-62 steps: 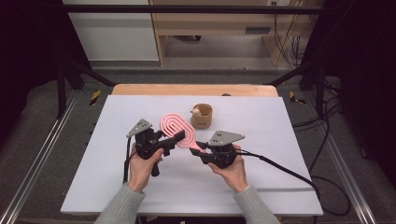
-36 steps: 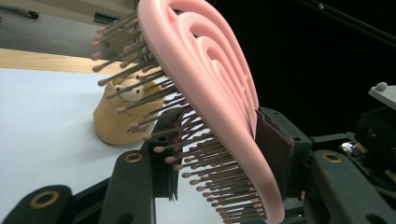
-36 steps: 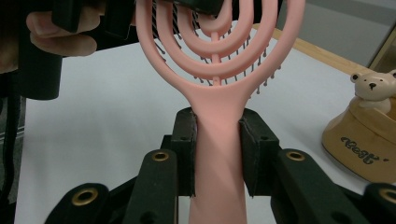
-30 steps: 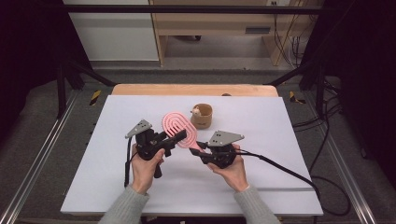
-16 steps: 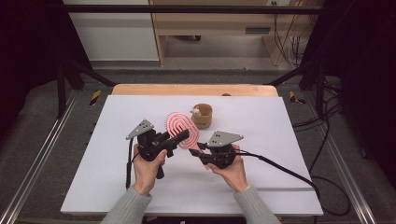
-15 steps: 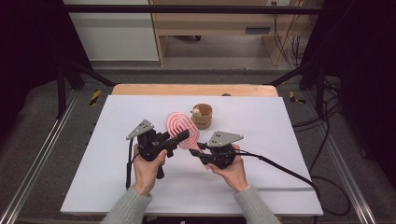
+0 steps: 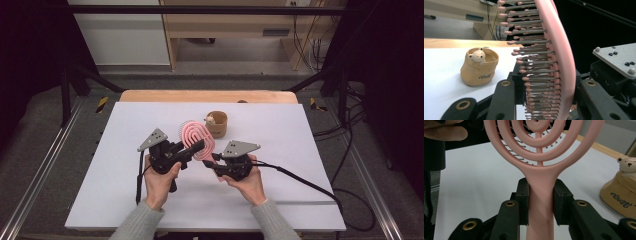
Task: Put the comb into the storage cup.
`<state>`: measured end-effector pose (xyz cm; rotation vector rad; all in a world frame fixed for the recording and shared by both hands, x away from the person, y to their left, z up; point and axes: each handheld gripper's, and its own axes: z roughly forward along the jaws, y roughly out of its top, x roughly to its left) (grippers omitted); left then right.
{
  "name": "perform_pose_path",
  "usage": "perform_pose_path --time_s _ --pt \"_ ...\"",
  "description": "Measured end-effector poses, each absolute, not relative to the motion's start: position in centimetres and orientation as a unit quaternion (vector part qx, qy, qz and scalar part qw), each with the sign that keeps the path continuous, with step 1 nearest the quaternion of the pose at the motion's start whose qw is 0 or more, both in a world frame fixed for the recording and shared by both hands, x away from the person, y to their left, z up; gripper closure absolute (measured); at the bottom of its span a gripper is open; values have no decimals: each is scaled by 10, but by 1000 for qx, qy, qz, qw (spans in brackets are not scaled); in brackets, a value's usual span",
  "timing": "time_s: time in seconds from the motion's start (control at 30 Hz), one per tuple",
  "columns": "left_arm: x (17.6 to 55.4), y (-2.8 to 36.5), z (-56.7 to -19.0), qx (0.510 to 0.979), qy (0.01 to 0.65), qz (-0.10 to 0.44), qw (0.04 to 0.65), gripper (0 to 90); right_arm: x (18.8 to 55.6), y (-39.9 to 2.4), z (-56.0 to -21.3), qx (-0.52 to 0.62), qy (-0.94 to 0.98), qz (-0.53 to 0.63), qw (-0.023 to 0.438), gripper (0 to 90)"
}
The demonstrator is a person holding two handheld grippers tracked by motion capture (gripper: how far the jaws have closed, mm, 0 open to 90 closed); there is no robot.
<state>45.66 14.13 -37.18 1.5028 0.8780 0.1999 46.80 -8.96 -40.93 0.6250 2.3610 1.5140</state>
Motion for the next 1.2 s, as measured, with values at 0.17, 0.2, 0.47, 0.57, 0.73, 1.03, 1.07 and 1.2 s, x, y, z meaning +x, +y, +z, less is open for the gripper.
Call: perform_pose_path --time_s 0.17,0.2,0.47,0.57,0.73,1.03,1.07,1.2 --pt "455 140 -370 662 379 93 640 630 468 -90 -408 216 814 523 133 698" --pt "455 139 -369 664 378 94 639 630 468 -90 -408 216 813 524 133 696" --pt "454 139 -367 667 375 106 635 630 468 -92 -405 219 812 524 130 646" --pt "454 140 -366 669 374 111 632 630 468 -93 -404 220 810 527 132 590" --pt "456 142 -365 672 378 121 626 630 468 -95 -401 220 805 534 134 476" --pt "460 151 -360 666 388 143 621 629 468 -99 -399 230 806 528 141 271" --pt "460 153 -359 665 390 145 620 629 468 -99 -399 232 806 526 143 256" --pt "462 158 -355 665 392 156 616 629 470 -103 -402 243 802 527 138 199"
